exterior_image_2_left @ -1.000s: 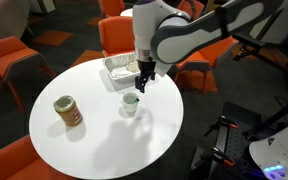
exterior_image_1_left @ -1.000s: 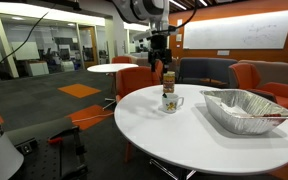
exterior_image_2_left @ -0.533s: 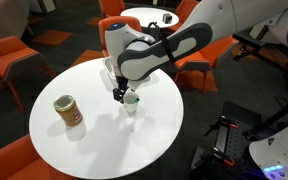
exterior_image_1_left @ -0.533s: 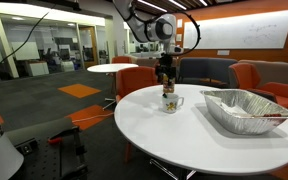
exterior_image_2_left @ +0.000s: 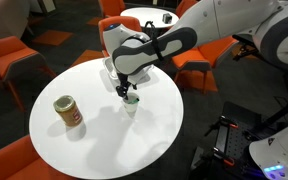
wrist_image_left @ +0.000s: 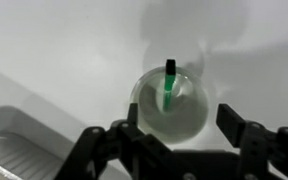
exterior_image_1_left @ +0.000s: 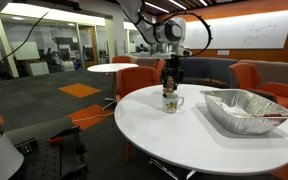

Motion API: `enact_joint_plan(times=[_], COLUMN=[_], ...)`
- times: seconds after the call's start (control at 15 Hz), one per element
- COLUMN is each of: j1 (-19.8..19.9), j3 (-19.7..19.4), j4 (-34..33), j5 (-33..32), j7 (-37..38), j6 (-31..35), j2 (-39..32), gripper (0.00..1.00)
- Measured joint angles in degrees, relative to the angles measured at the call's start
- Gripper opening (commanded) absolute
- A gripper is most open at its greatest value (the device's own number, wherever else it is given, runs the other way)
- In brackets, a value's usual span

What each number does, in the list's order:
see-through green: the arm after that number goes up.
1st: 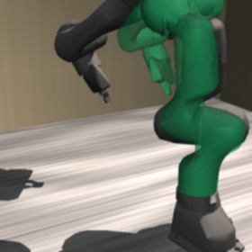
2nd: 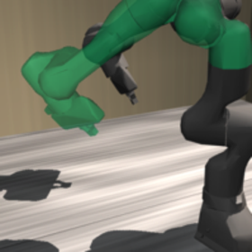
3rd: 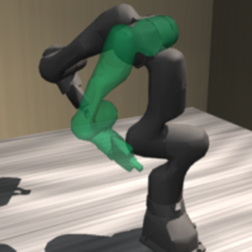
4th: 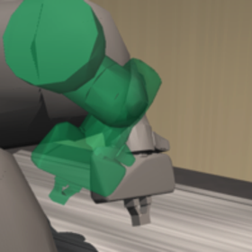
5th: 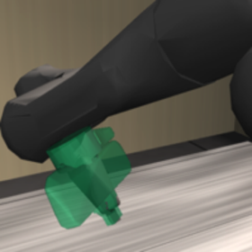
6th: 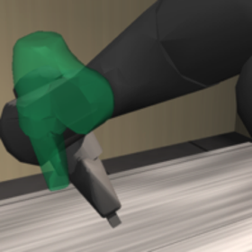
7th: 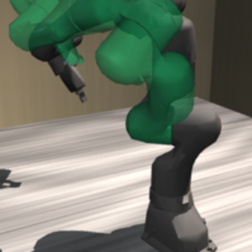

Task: Take the brush out of the mug and put it on the table

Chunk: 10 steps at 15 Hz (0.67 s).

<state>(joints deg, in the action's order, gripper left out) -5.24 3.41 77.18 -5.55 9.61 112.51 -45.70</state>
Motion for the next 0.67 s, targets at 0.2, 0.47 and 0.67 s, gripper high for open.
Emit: enact_joint_plan(times=[0.2,0.47,0.67], j1=[0.05,-0.24,-0.38], j3=[-0.11,-0.1,-0.1], j4=[-0.68,-1.87,-3.22], j5=[0.43,0.86,1.0], j7=[-0.43,-0.43,-0.43], j6=[-1.13,-1.18,-1.36], j2=[-1.39,-3.46,-4.53], gripper=[0.62,0.52,0.52])
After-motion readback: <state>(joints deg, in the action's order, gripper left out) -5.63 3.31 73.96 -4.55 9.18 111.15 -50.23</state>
